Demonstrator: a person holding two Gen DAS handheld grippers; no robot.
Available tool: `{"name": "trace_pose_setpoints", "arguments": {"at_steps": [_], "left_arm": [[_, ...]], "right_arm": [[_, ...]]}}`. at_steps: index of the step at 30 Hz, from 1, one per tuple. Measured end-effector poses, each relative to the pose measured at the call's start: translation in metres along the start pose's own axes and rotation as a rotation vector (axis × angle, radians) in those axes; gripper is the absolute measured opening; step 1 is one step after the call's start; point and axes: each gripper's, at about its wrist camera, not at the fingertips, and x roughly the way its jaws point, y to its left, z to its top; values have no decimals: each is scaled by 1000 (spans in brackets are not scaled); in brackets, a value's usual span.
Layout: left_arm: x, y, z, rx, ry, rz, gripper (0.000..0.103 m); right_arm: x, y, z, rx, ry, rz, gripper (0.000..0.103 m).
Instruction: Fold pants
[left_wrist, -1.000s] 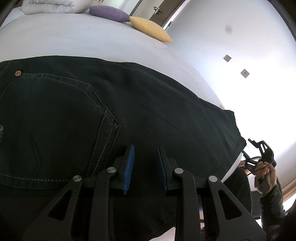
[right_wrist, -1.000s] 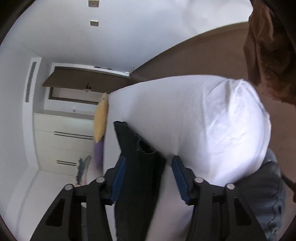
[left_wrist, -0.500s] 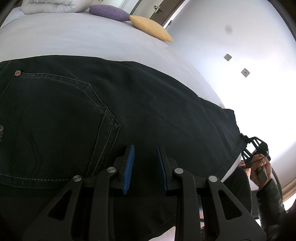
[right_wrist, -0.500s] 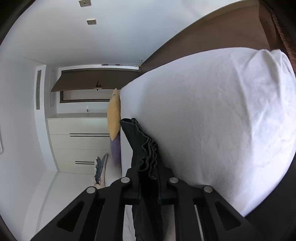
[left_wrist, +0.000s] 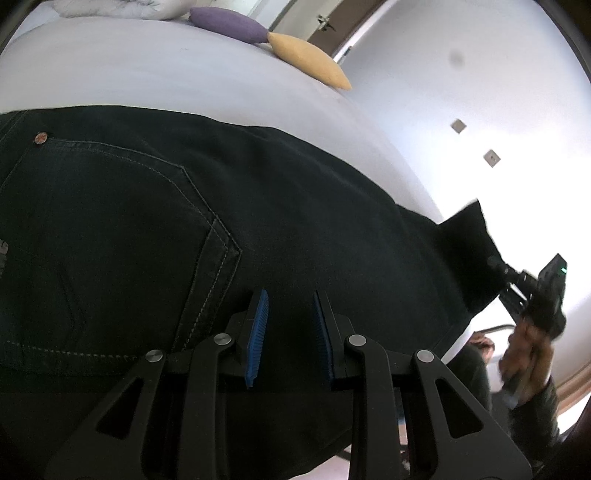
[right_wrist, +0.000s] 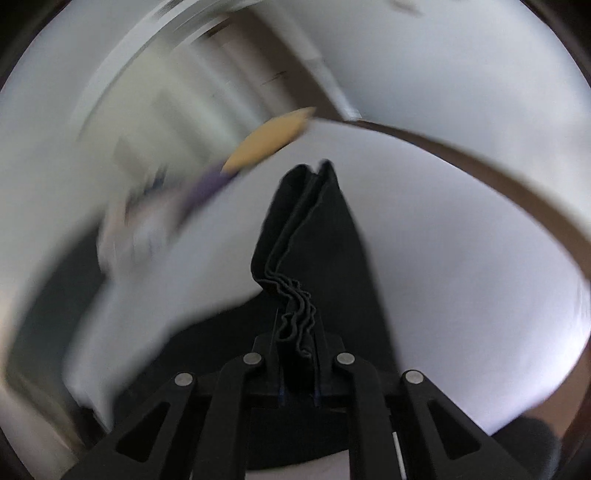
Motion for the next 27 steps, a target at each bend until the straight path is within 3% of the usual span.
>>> {"name": "trace_pose_setpoints", "arguments": {"at_steps": [3, 4, 6, 8, 9, 14, 20, 27], "left_arm": [[-1, 0, 2, -38, 2, -5, 26], [-2, 0, 3, -53, 3, -16, 31], [-4, -3, 4, -76, 1, -63, 65], [-7, -12, 7, -69, -8, -60, 90], [-7, -18, 8, -64, -13, -51, 97], [13, -34, 24, -148, 53, -141, 98], [50, -69, 56, -171, 153, -254, 98], [86, -95, 69, -129, 239, -238, 97]], "right_arm": [[32, 80, -44, -441, 58, -181, 11], [43, 92, -58, -520, 82, -214, 11], [59, 102, -81, -588, 113, -262, 11], [62, 103, -86, -611, 104, -292, 11], [61, 103, -87, -618, 98, -293, 11], [53, 109, -90, -630, 62, -308, 11], [44, 129, -106, -689, 27, -315, 11], [31, 160, -121, -729, 24, -247, 11]]}}
